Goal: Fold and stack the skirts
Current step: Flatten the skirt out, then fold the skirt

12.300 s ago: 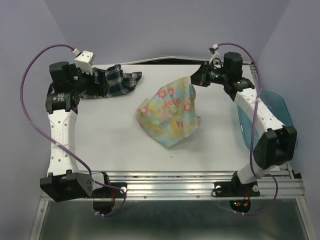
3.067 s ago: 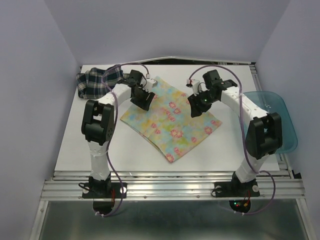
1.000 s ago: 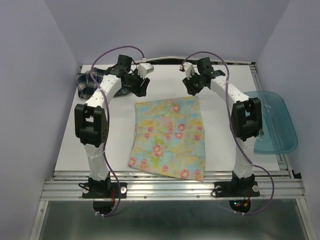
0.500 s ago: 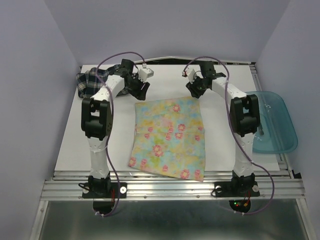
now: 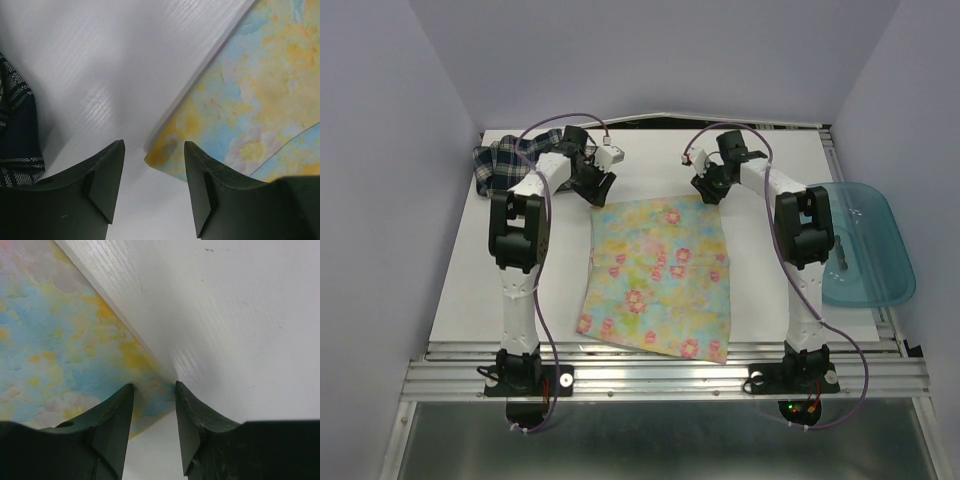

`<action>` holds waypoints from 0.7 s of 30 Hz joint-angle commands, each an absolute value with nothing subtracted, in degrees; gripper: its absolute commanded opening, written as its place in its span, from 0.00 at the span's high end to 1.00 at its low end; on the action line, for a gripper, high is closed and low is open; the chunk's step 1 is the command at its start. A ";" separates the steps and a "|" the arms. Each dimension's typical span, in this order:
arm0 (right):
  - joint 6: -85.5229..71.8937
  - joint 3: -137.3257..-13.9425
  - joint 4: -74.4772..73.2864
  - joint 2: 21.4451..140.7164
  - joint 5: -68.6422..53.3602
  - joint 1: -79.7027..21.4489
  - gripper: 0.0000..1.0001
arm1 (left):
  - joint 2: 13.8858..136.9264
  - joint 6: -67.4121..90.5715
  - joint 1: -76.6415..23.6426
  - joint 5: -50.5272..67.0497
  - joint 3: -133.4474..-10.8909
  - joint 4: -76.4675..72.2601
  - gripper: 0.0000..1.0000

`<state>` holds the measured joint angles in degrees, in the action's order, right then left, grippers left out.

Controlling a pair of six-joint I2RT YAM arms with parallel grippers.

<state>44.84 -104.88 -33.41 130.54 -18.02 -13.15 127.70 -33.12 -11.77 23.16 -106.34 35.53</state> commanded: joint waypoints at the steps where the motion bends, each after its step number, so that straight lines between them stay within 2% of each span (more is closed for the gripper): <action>1: 46.84 -105.29 -34.36 133.07 -17.23 -12.83 0.57 | 128.49 -35.85 -11.16 21.10 -108.98 35.95 0.39; 9: 47.64 -104.94 -35.07 132.98 -17.14 -12.83 0.63 | 129.99 -38.32 -10.90 23.64 -108.55 38.14 0.47; 11: 47.64 -104.94 -35.24 132.80 -16.96 -12.83 0.69 | 129.99 -38.84 -10.90 24.70 -108.02 38.67 0.51; 12: 47.81 -104.85 -35.24 132.80 -16.96 -12.83 0.73 | 129.99 -39.02 -10.90 24.96 -107.93 38.93 0.55; 13: 47.55 -104.85 -35.33 132.54 -16.70 -12.83 0.86 | 129.90 -39.55 -10.90 25.57 -107.84 39.37 0.62; 15: 46.94 -105.64 -35.16 132.54 -15.91 -12.83 0.99 | 129.29 -39.99 -10.90 26.45 -107.67 39.73 0.72; 17: 46.24 -106.69 -35.16 132.54 -15.38 -12.83 0.99 | 128.76 -40.43 -10.90 27.42 -107.75 39.73 0.79; 18: 45.97 -107.92 -35.16 132.63 -14.95 -12.83 0.99 | 128.32 -40.34 -10.90 27.51 -107.93 39.81 0.88; 20: 45.00 -109.59 -34.98 132.36 -14.68 -12.22 0.99 | 127.88 -40.34 -10.72 27.69 -108.81 39.81 0.98; 21: 44.65 -110.64 -34.98 132.28 -14.50 -12.22 0.99 | 127.62 -40.17 -10.64 27.42 -109.42 39.81 1.00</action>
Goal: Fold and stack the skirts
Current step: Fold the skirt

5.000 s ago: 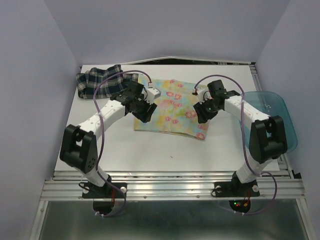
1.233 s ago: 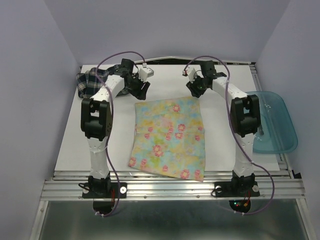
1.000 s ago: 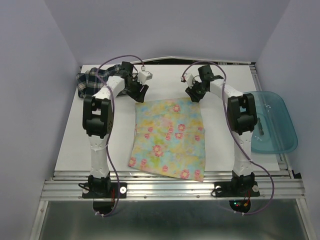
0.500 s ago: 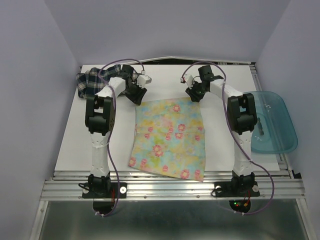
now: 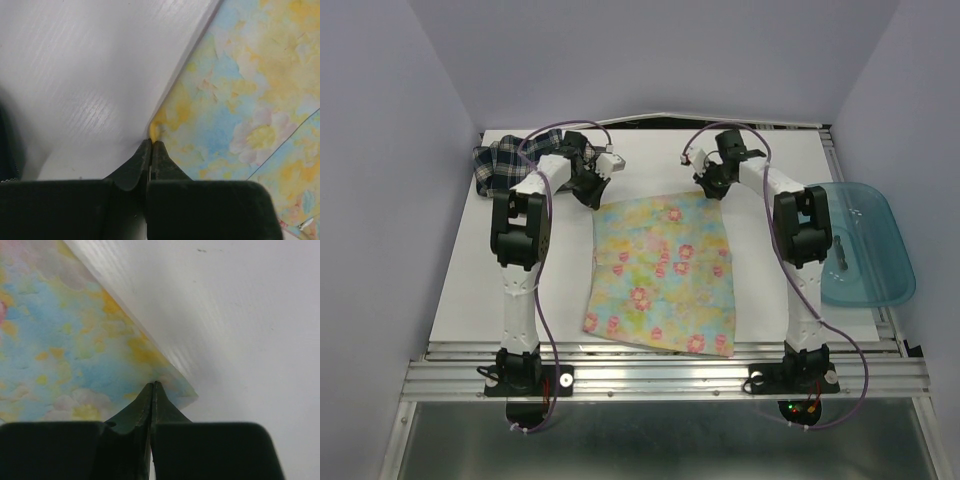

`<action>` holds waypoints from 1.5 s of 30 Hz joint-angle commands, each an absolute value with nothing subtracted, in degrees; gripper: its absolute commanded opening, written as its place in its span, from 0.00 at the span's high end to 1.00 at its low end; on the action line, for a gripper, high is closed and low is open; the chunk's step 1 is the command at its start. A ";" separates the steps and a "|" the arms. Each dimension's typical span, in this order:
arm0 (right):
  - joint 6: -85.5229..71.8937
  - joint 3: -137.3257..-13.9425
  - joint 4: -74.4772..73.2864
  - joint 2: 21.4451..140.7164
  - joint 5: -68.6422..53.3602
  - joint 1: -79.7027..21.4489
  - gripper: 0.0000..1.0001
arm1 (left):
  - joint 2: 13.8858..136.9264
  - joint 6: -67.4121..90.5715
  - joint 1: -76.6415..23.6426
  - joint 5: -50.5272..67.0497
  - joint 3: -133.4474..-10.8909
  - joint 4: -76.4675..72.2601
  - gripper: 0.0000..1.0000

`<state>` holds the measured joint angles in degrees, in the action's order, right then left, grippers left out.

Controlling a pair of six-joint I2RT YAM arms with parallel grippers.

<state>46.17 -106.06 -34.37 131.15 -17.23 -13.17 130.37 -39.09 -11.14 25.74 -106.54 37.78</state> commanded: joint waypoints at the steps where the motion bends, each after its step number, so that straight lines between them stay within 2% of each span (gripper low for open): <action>1: 44.39 -112.92 -34.98 132.28 -14.41 -12.22 0.99 | 127.18 -39.99 -10.46 26.99 -110.64 39.64 1.00; 7: 43.24 -121.53 -34.37 131.14 -12.48 -10.46 0.99 | 124.81 -38.23 -9.32 25.14 -117.06 38.68 1.00; 13: 44.12 -122.70 -35.32 128.15 -13.79 -10.46 0.99 | 121.82 -38.14 -9.23 24.70 -118.03 37.96 1.00; 15: 44.47 -122.96 -36.91 128.67 -14.41 -10.46 0.64 | 122.17 -38.49 -9.32 25.13 -117.78 39.37 1.00; 16: 44.47 -122.96 -38.57 129.02 -15.02 -10.46 0.28 | 122.34 -38.84 -9.32 25.40 -116.73 39.64 1.00; 17: 44.30 -122.87 -39.54 129.89 -15.55 -10.46 0.20 | 122.34 -38.93 -9.32 25.49 -115.76 39.29 1.00; 19: 43.16 -122.35 -40.86 130.95 -17.13 -10.46 0.14 | 121.82 -39.02 -9.32 25.58 -112.35 37.45 1.00; 22: 41.31 -120.42 -38.16 132.62 -19.50 -10.46 0.13 | 121.03 -39.46 -9.32 25.75 -109.43 35.51 1.00; 28: 34.82 -123.92 -32.97 138.59 -25.38 -10.46 0.22 | 121.90 -41.13 -9.40 25.49 -108.63 35.51 1.00; 33: 33.14 -129.54 -31.99 143.25 -28.74 -10.46 0.26 | 122.69 -41.84 -9.40 25.22 -108.81 35.33 1.00; 41: 32.61 -129.55 -31.82 147.65 -30.76 -10.46 0.34 | 123.57 -42.10 -9.32 25.05 -108.81 35.51 1.00; 45: 30.85 -129.55 -31.73 148.62 -31.64 -9.94 0.31 | 124.28 -42.27 -9.32 24.87 -109.25 35.95 1.00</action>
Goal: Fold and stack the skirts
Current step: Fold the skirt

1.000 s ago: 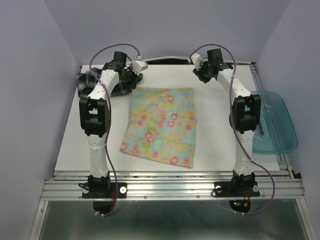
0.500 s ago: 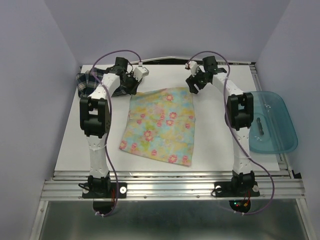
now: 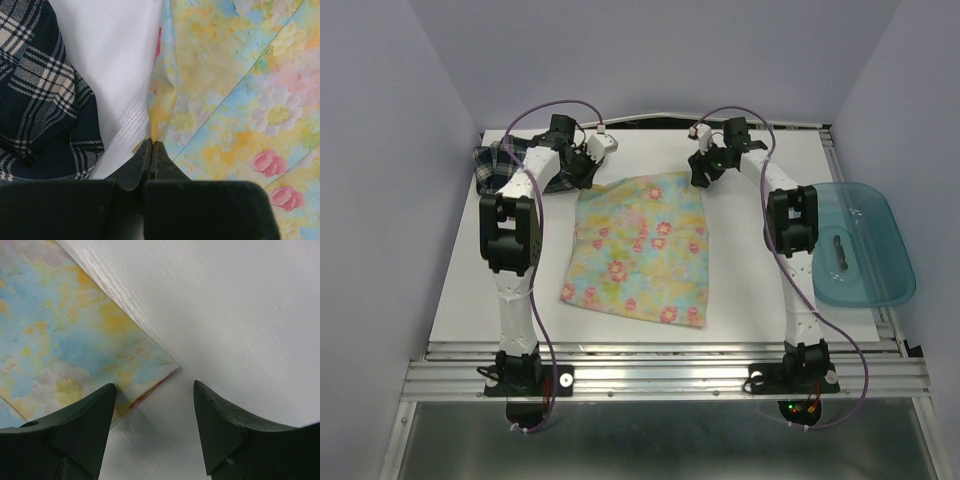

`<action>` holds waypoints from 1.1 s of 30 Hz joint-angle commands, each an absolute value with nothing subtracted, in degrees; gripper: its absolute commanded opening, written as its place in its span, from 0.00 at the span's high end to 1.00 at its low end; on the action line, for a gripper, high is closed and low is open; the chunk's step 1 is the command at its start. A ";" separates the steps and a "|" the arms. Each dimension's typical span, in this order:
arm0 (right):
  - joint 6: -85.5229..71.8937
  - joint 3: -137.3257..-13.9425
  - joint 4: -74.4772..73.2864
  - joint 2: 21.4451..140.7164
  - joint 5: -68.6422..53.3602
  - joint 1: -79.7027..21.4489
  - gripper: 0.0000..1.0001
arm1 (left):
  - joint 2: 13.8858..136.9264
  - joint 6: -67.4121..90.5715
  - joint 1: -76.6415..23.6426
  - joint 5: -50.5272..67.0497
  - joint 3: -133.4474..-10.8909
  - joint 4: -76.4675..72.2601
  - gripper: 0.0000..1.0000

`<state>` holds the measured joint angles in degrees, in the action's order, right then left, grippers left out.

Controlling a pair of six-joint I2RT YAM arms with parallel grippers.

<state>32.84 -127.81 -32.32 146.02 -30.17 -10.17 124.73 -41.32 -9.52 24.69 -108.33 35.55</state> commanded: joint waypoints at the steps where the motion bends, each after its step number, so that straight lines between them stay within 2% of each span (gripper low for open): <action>1: 29.37 -129.90 -31.73 148.36 -33.38 -9.41 0.31 | 124.45 -42.28 -9.32 24.87 -109.51 36.12 1.00; 10: 23.38 -131.48 -30.94 141.95 -44.38 -6.86 0.32 | 125.68 -42.19 -9.32 25.57 -110.82 36.56 1.00; 24: 15.21 -134.74 -22.42 150.38 -44.65 -6.86 0.34 | 126.83 -41.92 -9.32 26.10 -111.27 36.74 1.00; 31: 14.41 -133.16 -21.27 152.67 -46.14 -6.86 0.41 | 127.44 -42.01 -9.32 25.93 -111.44 36.83 1.00; 33: 15.03 -132.54 -22.49 152.67 -46.93 -6.86 0.47 | 127.62 -42.01 -9.23 25.84 -111.71 36.91 1.00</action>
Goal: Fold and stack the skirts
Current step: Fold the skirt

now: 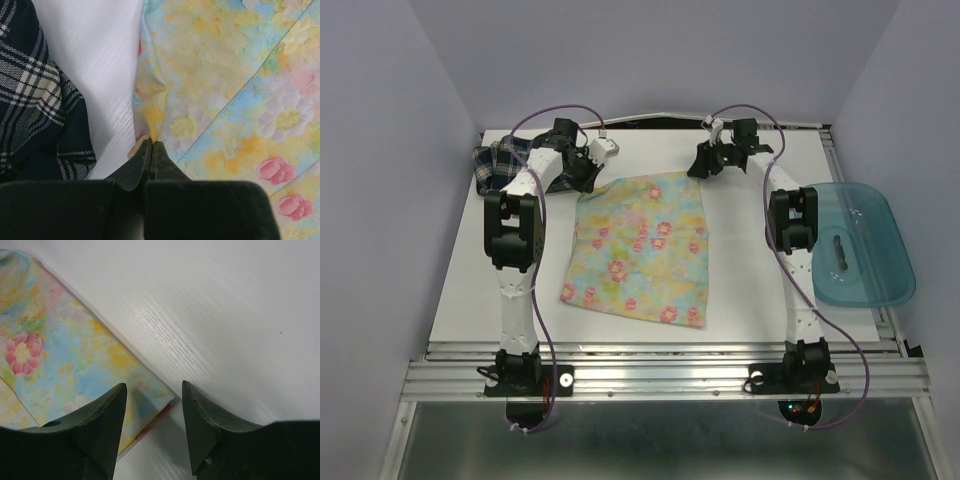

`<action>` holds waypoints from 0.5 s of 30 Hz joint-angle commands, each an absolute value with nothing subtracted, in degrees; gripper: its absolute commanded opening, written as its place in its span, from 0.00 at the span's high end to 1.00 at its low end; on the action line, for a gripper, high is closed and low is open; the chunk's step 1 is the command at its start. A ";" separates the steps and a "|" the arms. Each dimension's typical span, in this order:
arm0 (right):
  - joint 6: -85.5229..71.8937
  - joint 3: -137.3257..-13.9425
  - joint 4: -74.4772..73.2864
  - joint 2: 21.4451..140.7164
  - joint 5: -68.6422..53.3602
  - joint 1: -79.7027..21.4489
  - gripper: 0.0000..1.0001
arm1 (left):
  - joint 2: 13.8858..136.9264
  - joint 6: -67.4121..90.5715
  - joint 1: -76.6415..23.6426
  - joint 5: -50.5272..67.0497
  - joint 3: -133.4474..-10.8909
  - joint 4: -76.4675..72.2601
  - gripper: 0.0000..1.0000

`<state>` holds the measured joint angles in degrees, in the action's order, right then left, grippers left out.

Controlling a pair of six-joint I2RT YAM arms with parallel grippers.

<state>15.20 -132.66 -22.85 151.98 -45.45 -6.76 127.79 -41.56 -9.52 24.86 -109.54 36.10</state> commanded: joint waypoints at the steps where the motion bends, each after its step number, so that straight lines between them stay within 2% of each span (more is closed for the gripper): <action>1: 15.12 -132.97 -23.11 152.58 -47.46 -6.86 0.50 | 127.88 -41.92 -9.23 25.84 -111.80 37.00 1.00; 4: 16.87 -132.10 -24.34 151.61 -48.69 -6.86 0.69 | 128.14 -41.57 -9.14 26.01 -112.06 37.00 1.00; 5: 17.66 -132.10 -25.48 151.44 -48.78 -6.86 0.87 | 128.32 -41.40 -9.05 26.36 -112.58 37.18 1.00; 6: 17.84 -131.93 -25.92 150.65 -48.61 -6.86 0.94 | 128.41 -41.14 -9.05 26.54 -112.85 37.26 1.00; 8: 18.72 -130.96 -26.36 149.68 -47.82 -6.86 0.99 | 128.41 -40.87 -8.79 27.15 -113.46 37.70 1.00; 15: 17.85 -132.97 -26.63 144.06 -44.13 -5.19 0.99 | 125.07 -39.55 -8.35 28.83 -113.55 37.80 1.00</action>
<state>17.41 -132.20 -26.35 151.04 -45.98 -6.44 129.14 -40.64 -8.93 26.35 -111.04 36.99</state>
